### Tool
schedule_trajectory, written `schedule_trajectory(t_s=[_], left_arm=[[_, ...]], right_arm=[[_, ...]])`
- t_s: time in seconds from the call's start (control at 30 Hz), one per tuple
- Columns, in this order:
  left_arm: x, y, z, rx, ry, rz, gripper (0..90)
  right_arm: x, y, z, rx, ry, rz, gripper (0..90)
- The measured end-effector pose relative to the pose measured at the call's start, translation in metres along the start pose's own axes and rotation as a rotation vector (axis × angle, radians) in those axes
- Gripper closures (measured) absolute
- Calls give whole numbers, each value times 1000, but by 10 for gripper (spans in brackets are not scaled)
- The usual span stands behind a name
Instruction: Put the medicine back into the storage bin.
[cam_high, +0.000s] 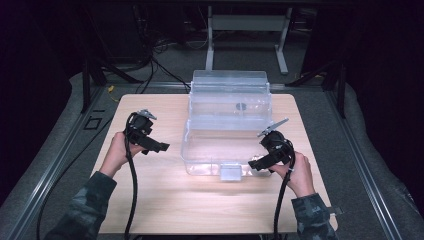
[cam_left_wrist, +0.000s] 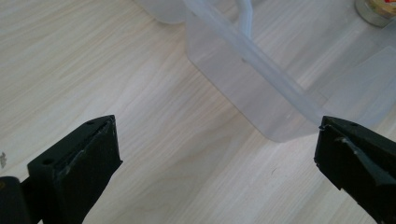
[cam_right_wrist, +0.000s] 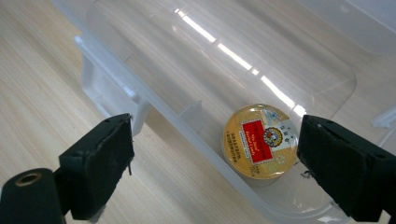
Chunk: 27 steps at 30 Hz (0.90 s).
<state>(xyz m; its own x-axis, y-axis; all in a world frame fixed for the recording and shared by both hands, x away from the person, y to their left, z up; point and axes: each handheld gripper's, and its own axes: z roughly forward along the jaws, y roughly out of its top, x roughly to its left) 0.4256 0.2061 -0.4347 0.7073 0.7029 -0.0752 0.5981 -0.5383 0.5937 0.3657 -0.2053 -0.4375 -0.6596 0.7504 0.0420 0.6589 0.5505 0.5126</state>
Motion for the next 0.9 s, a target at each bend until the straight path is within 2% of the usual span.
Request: schedule_trajectory(t_s=[0.03, 0.2, 0.3, 0.33, 0.47, 0.7, 0.77, 0.9], left_arm=[[0, 0, 0, 0, 0, 0, 2], [-4, 21, 0, -12, -13, 15, 2], [-5, 33, -1, -35, -30, 16, 2], [-5, 33, -1, -35, -30, 16, 2], [-8, 51, 1, -37, -30, 35, 2], [-13, 71, 5, -50, -38, 67, 2], [-15, 78, 7, -62, -61, 61, 2], [-16, 89, 11, -70, -75, 66, 3]], right_arm=[[0, 0, 0, 0, 0, 0, 102], [1, -3, -1, -24, -5, 3, 114], [1, -4, 0, -32, 14, 7, 121], [1, -4, 0, -32, 14, 7, 121], [2, -3, 0, -61, 22, 16, 126], [5, -3, 0, -61, 5, 7, 134], [5, -4, 0, -62, 9, 2, 136], [5, -5, 1, -73, 11, 4, 137]])
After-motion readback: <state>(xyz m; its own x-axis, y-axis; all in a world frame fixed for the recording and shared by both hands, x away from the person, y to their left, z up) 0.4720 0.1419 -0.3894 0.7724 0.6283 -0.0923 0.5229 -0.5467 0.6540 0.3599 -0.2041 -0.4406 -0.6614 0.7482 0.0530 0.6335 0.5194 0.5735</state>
